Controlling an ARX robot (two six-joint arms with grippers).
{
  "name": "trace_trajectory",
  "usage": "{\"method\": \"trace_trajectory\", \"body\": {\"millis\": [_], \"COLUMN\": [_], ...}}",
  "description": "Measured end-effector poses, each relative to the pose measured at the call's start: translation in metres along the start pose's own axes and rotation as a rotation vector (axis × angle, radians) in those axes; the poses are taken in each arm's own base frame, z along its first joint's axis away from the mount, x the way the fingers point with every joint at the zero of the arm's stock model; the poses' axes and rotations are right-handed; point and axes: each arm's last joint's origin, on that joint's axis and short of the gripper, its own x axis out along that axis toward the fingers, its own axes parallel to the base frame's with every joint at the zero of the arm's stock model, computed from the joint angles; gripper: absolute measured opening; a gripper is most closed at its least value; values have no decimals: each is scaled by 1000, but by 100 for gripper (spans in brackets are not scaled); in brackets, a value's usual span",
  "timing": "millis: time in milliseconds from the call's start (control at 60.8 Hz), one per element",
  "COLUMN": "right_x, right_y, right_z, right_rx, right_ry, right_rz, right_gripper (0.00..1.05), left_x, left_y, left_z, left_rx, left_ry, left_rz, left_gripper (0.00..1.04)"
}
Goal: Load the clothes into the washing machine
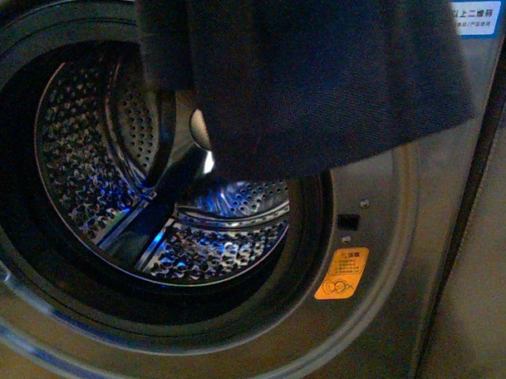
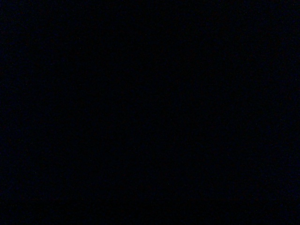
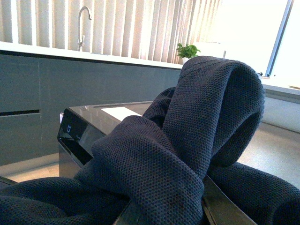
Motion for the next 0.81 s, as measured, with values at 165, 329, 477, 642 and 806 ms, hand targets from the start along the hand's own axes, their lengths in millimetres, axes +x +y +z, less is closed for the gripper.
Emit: {"method": "trace_trajectory", "body": {"millis": [165, 329, 477, 642, 806], "right_x": [0, 0, 0, 0, 0], "right_y": [0, 0, -1, -1, -1], "right_z": [0, 0, 0, 0, 0], "right_rx": [0, 0, -1, -1, -1], "right_ry": [-2, -2, -1, -2, -2], "right_rz": [-1, -4, -9, -11, -10], "right_gripper": [9, 9, 9, 9, 27], "left_x": [11, 24, 32, 39, 39], "left_y": [0, 3, 4, 3, 4], "left_z": [4, 7, 6, 8, 8], "left_rx": [-21, -54, -71, -92, -94], "left_ry": [-48, -81, -108, -119, -123], "left_rz": [72, 204, 266, 324, 354], "left_gripper": [98, 98, 98, 90, 67]}}
